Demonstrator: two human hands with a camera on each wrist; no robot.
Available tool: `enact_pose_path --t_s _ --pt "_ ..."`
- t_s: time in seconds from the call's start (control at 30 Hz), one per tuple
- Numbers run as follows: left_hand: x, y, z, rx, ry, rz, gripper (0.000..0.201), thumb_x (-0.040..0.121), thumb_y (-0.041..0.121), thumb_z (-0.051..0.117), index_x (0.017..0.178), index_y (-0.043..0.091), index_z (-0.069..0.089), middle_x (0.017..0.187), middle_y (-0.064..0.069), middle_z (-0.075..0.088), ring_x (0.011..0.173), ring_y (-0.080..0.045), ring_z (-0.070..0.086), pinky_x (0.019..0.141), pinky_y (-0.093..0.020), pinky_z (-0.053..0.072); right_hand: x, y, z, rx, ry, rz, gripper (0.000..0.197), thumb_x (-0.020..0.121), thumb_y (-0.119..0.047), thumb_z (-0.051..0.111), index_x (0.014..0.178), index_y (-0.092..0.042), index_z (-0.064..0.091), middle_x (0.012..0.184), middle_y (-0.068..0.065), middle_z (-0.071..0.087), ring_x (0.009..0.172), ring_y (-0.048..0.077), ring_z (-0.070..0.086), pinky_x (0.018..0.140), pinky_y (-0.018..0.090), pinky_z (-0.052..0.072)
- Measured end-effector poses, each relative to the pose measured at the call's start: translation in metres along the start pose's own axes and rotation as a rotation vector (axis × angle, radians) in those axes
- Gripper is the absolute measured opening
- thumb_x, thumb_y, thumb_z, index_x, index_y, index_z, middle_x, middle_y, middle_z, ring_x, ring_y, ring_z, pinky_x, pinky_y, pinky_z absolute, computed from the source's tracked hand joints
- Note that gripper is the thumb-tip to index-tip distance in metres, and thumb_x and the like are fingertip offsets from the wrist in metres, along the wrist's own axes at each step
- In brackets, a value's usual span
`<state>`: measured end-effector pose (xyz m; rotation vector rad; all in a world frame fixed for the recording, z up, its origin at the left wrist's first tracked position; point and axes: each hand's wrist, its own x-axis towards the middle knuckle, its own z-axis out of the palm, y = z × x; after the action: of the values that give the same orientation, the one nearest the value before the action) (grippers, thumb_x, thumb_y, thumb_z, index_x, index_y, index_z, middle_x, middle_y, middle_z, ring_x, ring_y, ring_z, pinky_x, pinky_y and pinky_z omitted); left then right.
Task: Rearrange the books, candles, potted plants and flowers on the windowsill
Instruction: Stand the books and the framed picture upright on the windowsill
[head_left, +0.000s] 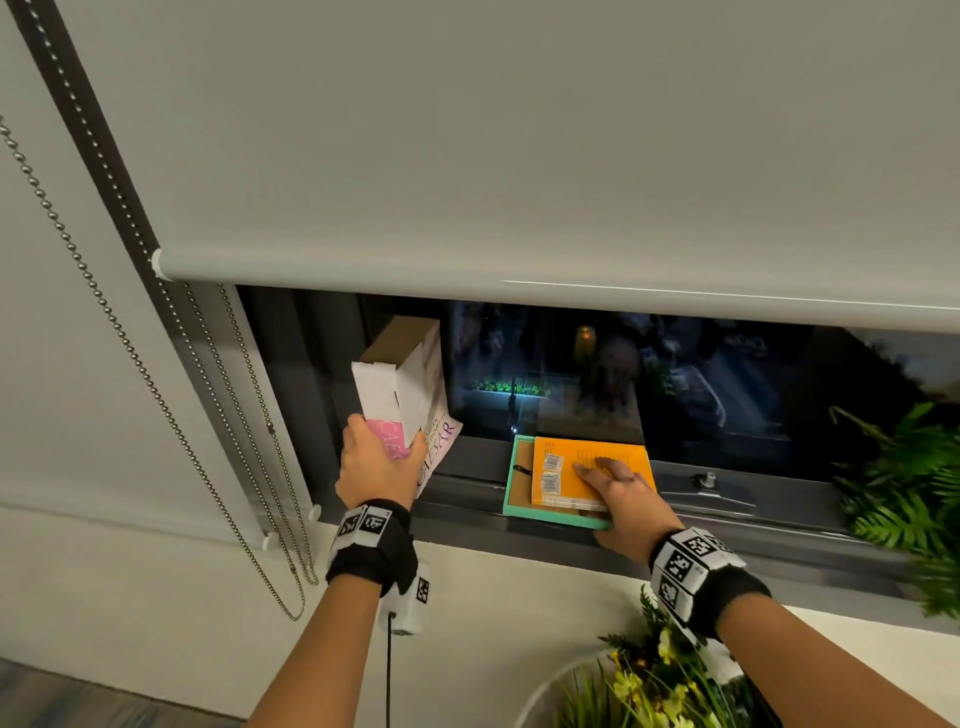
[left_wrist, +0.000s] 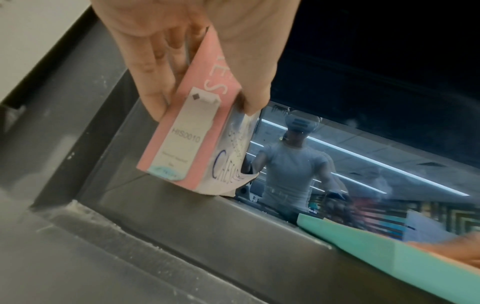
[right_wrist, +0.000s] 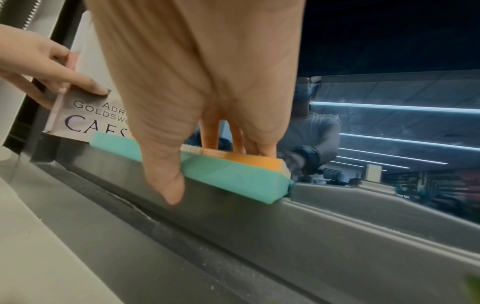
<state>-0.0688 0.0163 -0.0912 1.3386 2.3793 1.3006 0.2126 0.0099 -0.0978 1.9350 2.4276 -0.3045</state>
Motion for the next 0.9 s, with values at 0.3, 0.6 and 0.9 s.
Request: enact_pose_path --t_s 0.3,0.6,0.9 --pt "0.000 0.006 -0.009 -0.033 0.061 0.047 0.072 0.068 0.052 0.075 0.119 0.017 0.037 0.115 -0.007 0.052 0.102 -0.030 0.059 0.077 -0.049 0.053 -0.002 -0.003 0.000 -0.004 -0.009 0.007 0.084 0.087 -0.018 0.063 0.150 -0.031 0.010 0.157 0.005 0.011 0.145 0.029 0.013 0.119 0.041 0.017" --pt "0.002 0.009 -0.012 -0.019 0.004 0.016 0.061 0.075 0.043 0.074 0.113 0.011 0.039 0.109 -0.012 0.055 0.098 -0.032 0.060 0.078 -0.049 0.053 -0.004 -0.001 0.000 0.012 -0.014 0.003 0.083 0.087 -0.015 0.062 0.151 -0.031 0.011 0.157 0.004 0.012 0.145 0.029 0.014 0.118 0.041 0.018" --pt "-0.030 -0.025 -0.005 -0.003 -0.127 -0.126 0.073 0.062 0.035 0.085 0.112 0.006 0.040 0.113 -0.015 0.047 0.103 -0.033 0.054 0.077 -0.044 0.050 -0.013 -0.007 -0.001 -0.044 0.053 0.004 0.067 0.090 -0.012 0.054 0.148 -0.024 0.022 0.152 0.007 0.027 0.138 0.029 0.031 0.115 0.039 0.026"
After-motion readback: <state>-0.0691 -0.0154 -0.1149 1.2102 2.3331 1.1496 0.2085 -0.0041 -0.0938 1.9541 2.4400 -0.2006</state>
